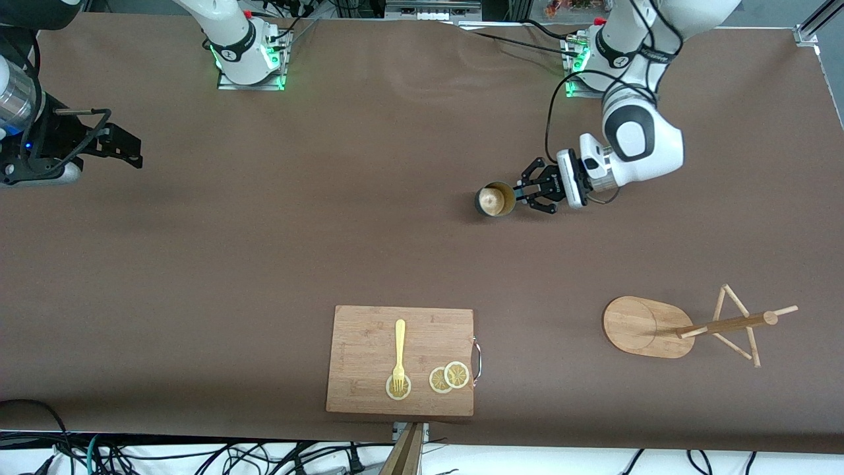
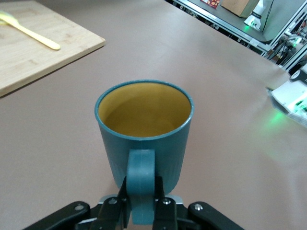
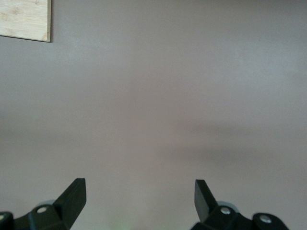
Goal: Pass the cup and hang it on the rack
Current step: 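Lift the teal mug by the handle with the left gripper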
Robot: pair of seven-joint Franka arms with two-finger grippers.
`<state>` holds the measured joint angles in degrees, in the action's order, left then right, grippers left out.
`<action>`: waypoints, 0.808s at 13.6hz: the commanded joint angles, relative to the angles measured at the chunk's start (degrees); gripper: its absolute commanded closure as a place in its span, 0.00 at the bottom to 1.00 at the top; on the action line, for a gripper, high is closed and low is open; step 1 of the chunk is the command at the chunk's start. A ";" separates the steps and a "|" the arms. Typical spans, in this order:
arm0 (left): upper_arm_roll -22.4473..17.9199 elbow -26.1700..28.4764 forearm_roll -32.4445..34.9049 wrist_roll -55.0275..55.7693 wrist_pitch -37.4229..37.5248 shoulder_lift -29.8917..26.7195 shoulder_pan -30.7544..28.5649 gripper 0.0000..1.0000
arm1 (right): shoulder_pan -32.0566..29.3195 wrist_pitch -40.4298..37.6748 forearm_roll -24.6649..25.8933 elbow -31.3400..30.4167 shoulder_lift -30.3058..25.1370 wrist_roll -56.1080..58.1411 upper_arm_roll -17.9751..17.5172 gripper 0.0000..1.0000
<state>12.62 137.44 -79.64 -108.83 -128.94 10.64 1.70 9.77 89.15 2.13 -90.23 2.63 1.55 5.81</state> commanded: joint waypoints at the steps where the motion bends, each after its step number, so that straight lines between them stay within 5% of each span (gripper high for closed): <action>1: -3.81 -2.08 12.78 14.74 9.54 -4.48 -3.37 1.00 | -0.19 -0.99 0.69 0.93 0.18 0.74 -0.19 0.00; 6: -16.82 -15.15 31.01 42.85 33.36 -5.90 -4.42 1.00 | -0.19 -0.99 0.77 0.93 0.18 0.74 -0.19 0.00; 8: -20.26 -21.58 32.79 55.86 40.23 -5.46 -5.21 1.00 | -0.19 -0.91 0.77 0.93 0.18 0.74 -0.19 0.00; 11: -23.69 -23.10 30.17 64.43 42.72 -3.44 -8.89 1.00 | -0.19 -0.91 0.69 0.93 0.18 0.74 -0.19 0.00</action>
<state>-9.61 115.71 -48.28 -48.67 -88.40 4.88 -4.86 9.77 89.13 2.13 -90.23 2.63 1.55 5.81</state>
